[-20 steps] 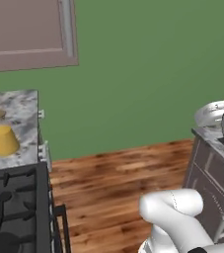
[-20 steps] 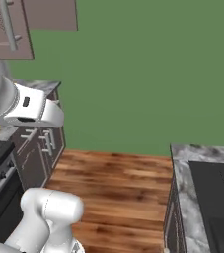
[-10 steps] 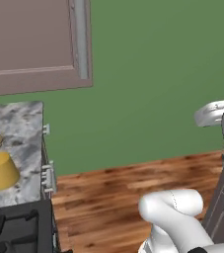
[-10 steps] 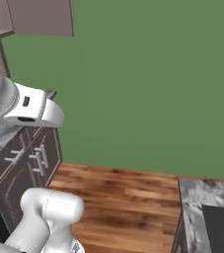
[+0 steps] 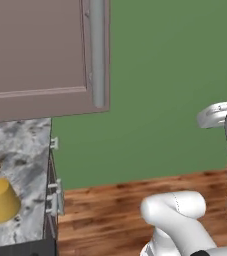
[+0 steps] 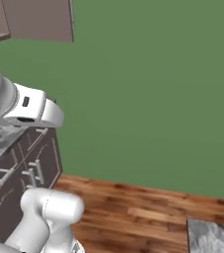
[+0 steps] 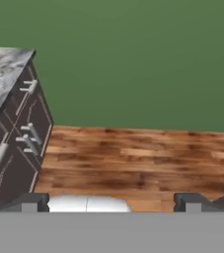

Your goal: There is a tray on the dining counter. Grab the cup, mug, and pitcher and place them on the tray. The pitcher may be placed next to the tray if it cannot fit the tray.

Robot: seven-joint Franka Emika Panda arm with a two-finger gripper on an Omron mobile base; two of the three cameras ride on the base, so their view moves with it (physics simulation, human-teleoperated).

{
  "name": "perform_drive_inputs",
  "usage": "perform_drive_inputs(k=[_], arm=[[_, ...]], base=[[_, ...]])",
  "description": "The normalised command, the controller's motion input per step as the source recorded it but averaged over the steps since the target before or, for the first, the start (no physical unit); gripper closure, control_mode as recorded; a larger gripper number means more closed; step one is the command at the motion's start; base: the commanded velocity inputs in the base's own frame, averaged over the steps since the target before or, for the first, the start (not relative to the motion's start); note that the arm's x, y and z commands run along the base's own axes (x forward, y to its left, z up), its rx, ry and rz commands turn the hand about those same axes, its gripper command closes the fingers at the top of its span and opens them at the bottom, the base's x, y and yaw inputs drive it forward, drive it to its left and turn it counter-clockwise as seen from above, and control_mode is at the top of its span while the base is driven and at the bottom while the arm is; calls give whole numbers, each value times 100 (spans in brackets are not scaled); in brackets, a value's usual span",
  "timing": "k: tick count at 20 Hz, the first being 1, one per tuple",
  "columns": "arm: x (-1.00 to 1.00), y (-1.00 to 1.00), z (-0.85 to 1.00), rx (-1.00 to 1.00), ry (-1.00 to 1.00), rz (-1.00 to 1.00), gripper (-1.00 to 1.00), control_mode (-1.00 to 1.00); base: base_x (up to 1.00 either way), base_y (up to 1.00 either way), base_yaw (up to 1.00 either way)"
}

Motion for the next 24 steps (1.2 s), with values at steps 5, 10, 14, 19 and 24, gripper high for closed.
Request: perform_drive_inputs(k=[5, 10, 14, 19, 24], arm=[[0, 0, 0, 0, 0, 0, -100, 100], [0, 0, 0, 0, 0, 0, -100, 100], [0, 0, 0, 0, 0, 0, -100, 100], [0, 0, 0, 0, 0, 0, -100, 100], [0, 0, 0, 0, 0, 0, -100, 100]], base=[[62, -32, 19], [57, -41, 26], [54, -46, 30], [53, -45, 33], [55, -40, 40]])
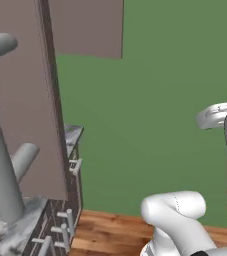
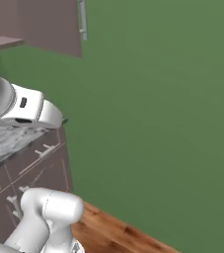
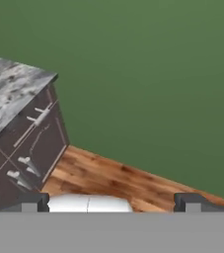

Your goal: There is a tray on the dining counter. Grab the cup, mug, and pitcher and place them on the tray. The pitcher may be placed next to the tray if it cannot fit the tray.

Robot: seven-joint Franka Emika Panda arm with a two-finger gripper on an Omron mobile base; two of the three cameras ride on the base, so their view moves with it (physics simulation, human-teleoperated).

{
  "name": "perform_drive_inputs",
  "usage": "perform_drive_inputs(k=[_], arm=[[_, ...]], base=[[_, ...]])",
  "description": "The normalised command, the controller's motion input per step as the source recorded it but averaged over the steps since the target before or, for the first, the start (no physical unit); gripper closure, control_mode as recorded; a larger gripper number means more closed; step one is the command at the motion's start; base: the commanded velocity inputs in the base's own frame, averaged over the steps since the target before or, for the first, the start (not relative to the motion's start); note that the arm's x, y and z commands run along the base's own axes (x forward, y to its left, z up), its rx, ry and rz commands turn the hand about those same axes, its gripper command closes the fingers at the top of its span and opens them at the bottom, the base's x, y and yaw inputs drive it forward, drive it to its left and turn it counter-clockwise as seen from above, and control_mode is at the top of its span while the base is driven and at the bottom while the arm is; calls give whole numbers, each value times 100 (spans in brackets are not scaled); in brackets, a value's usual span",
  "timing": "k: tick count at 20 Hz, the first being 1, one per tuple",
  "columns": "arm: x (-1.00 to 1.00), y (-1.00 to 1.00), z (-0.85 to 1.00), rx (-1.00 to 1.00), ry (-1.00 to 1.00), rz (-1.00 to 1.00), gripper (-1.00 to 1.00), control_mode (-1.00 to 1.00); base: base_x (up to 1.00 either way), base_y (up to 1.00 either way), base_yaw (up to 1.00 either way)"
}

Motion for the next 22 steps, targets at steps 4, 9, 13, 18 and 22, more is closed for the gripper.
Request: perform_drive_inputs(k=[4, 9, 13, 18, 22], arm=[[0, 0, 0, 0, 0, 0, -100, 100], [0, 0, 0, 0, 0, 0, -100, 100], [0, 0, 0, 0, 0, 0, -100, 100], [0, 0, 0, 0, 0, 0, -100, 100], [0, 0, 0, 0, 0, 0, -100, 100]], base=[[60, -40, 49], [64, -31, 50], [75, -4, 46], [66, 0, 47], [46, 0, 52]])
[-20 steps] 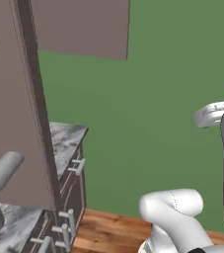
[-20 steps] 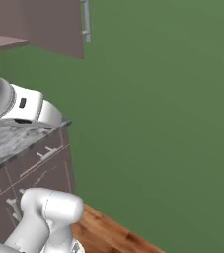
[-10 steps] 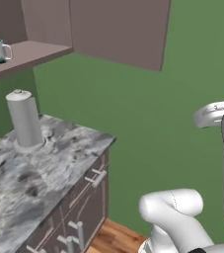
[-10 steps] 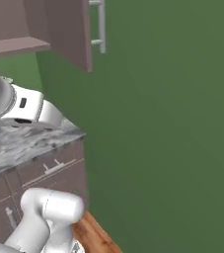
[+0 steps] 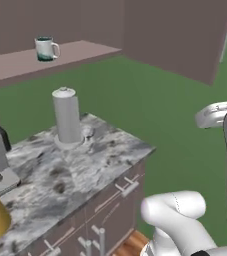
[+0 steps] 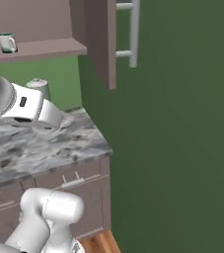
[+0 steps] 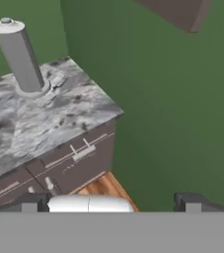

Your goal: There is a tray on the dining counter. Grab the cup, mug, and pitcher and place them on the tray. The pitcher may be placed next to the tray if it cannot fit the tray.

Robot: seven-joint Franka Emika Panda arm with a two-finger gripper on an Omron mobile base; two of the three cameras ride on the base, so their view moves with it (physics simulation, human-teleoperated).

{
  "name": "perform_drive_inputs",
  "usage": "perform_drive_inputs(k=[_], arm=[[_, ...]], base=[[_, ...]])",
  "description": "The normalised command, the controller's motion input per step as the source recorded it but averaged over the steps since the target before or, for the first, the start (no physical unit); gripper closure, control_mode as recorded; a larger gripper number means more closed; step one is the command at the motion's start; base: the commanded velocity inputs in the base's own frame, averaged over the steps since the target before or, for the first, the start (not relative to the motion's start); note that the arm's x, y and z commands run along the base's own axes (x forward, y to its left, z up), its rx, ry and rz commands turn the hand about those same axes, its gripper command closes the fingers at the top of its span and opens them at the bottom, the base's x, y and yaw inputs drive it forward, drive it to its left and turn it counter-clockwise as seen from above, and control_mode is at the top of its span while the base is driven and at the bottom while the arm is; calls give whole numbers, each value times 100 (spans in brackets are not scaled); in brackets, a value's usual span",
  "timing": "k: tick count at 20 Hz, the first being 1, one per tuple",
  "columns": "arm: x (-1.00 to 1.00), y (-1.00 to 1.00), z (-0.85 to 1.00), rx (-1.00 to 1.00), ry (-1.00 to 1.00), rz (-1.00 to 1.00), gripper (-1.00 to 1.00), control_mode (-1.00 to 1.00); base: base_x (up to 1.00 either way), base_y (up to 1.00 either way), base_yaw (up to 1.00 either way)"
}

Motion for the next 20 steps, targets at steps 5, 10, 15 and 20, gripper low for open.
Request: perform_drive_inputs(k=[5, 10, 15, 20], arm=[[0, 0, 0, 0, 0, 0, -100, 100], [0, 0, 0, 0, 0, 0, -100, 100], [0, 0, 0, 0, 0, 0, -100, 100], [0, 0, 0, 0, 0, 0, -100, 100]], base=[[43, 0, 54], [44, 0, 55], [39, -11, 50], [35, -17, 39]])
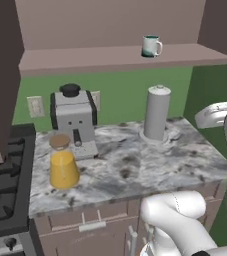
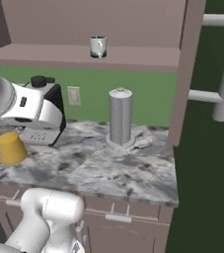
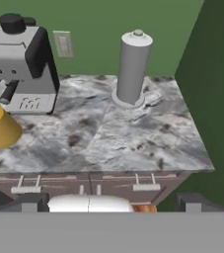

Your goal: There is a tray on the dining counter. Grab the cup, mug, and pitcher and place them on the tray. The pitcher may be placed next to the tray if it cannot fit the tray.

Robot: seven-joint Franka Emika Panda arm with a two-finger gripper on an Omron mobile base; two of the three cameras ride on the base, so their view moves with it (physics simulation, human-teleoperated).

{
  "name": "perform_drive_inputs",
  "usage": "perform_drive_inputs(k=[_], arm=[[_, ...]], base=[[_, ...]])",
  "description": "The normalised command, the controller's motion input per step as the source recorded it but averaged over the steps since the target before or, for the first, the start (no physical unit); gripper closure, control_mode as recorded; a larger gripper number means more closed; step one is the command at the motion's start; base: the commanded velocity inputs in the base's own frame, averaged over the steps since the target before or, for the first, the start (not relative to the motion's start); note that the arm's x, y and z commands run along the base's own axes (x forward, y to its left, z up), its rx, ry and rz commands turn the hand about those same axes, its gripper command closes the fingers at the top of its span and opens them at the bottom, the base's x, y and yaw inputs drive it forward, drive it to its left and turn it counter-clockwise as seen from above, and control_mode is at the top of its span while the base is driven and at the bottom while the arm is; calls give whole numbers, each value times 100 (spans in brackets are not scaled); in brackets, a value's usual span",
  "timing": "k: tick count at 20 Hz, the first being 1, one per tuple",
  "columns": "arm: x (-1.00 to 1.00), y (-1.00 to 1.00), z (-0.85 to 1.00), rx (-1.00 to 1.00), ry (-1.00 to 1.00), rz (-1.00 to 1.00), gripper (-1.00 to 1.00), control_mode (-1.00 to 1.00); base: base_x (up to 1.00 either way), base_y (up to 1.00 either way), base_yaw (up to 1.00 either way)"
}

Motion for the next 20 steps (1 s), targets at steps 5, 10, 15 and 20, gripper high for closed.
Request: perform_drive_inputs(k=[5, 10, 15, 20], arm=[[0, 0, 0, 0, 0, 0, -100, 100], [0, 0, 0, 0, 0, 0, -100, 100], [0, 0, 0, 0, 0, 0, -100, 100], [0, 0, 0, 0, 0, 0, -100, 100]], base=[[26, -23, 23], [12, -19, 6], [34, -14, 0], [31, -16, -5]])
